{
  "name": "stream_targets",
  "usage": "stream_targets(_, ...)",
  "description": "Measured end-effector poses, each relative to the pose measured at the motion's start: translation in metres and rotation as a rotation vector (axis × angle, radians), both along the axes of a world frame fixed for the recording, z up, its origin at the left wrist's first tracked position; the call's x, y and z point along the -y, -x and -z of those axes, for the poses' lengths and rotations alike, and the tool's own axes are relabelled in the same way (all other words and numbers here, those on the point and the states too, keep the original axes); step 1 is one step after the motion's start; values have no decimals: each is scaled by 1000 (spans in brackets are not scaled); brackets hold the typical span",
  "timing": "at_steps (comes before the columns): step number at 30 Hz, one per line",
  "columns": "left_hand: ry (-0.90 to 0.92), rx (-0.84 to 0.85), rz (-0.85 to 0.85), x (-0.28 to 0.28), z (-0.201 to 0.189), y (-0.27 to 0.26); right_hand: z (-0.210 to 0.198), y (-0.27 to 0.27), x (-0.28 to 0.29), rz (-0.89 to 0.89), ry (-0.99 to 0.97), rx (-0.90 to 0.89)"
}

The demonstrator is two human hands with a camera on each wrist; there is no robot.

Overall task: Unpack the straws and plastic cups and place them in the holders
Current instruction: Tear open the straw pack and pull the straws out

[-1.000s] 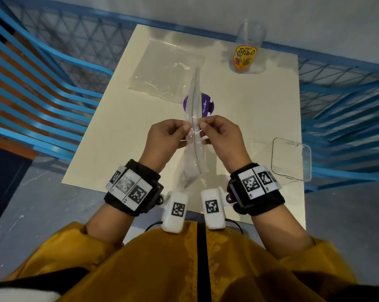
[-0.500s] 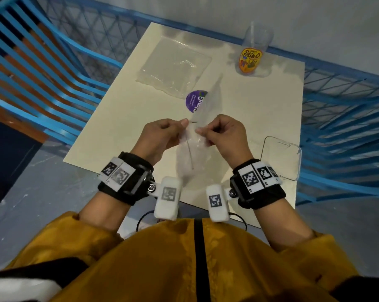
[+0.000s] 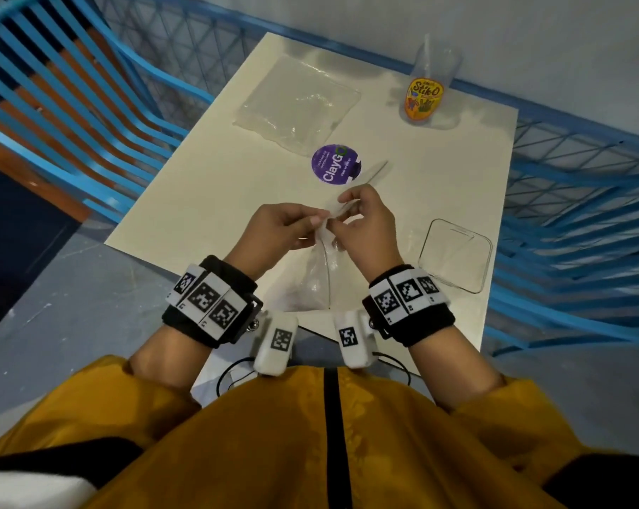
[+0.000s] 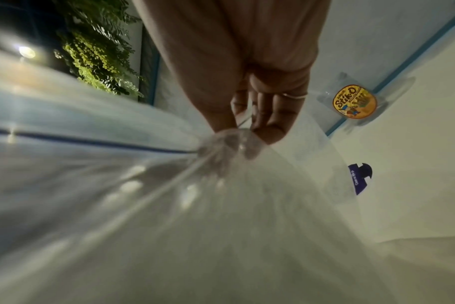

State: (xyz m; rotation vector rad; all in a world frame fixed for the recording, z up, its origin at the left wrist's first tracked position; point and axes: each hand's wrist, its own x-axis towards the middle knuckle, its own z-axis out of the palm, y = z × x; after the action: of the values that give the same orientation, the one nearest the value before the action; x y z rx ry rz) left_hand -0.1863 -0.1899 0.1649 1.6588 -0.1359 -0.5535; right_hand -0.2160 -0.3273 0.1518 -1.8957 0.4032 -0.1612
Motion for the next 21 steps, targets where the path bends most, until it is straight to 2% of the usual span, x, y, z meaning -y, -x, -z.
stream_targets(6, -32, -74, -104, -1, 2, 2, -1, 4, -4, -19, 92, 123)
stream_targets(10, -5, -81, -90, -3, 5, 2, -3, 9, -7, 0, -111, 100)
stream_targets(14, 17, -84, -118, -10, 6, 1, -4, 11, -5, -65, -354, 42)
stream_targets(21, -88, 73, -171, -7, 2, 3, -5, 9, -2, -24, -499, -27)
